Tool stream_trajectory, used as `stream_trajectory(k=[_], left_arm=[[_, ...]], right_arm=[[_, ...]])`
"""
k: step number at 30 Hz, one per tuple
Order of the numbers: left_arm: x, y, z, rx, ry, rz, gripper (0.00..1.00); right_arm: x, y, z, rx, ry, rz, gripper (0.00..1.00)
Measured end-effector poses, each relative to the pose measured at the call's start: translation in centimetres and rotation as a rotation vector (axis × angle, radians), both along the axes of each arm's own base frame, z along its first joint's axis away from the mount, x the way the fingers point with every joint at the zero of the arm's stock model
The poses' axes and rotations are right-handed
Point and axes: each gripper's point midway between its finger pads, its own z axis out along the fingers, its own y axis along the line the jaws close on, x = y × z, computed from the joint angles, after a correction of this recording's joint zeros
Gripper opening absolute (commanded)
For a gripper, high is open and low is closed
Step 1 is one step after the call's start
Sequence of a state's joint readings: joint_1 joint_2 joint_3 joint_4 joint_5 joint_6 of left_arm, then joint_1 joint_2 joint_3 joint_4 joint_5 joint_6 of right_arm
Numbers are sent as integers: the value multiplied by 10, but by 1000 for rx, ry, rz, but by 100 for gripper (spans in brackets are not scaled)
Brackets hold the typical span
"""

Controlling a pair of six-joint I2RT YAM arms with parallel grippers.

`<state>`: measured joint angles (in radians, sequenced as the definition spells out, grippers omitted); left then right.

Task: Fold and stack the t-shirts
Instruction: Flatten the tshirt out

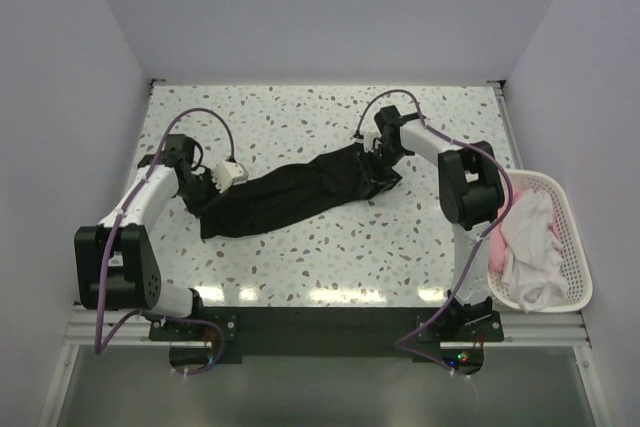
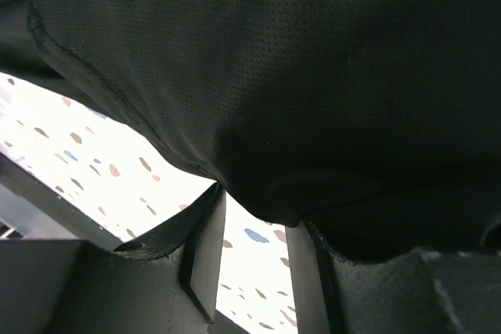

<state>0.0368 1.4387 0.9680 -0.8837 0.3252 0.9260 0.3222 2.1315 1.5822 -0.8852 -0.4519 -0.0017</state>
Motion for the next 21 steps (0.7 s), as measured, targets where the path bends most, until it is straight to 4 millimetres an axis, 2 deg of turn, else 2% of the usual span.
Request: stream_trajectory(k=[2, 4, 6, 16, 21], left_arm=[[0, 0, 0, 0, 0, 0, 0], [0, 0, 0, 0, -2, 0, 0], [1, 0, 0, 0, -4, 0, 0], [1, 0, 0, 0, -4, 0, 0], [1, 0, 0, 0, -5, 0, 0]], right_arm=[[-1, 2, 1, 12, 7, -2, 38], [-1, 2, 1, 15, 9, -3, 31], [-2, 2, 1, 15, 12, -6, 29], [-7, 4, 9, 32, 27, -5, 30], [-9, 3, 13, 32, 28, -5, 25]])
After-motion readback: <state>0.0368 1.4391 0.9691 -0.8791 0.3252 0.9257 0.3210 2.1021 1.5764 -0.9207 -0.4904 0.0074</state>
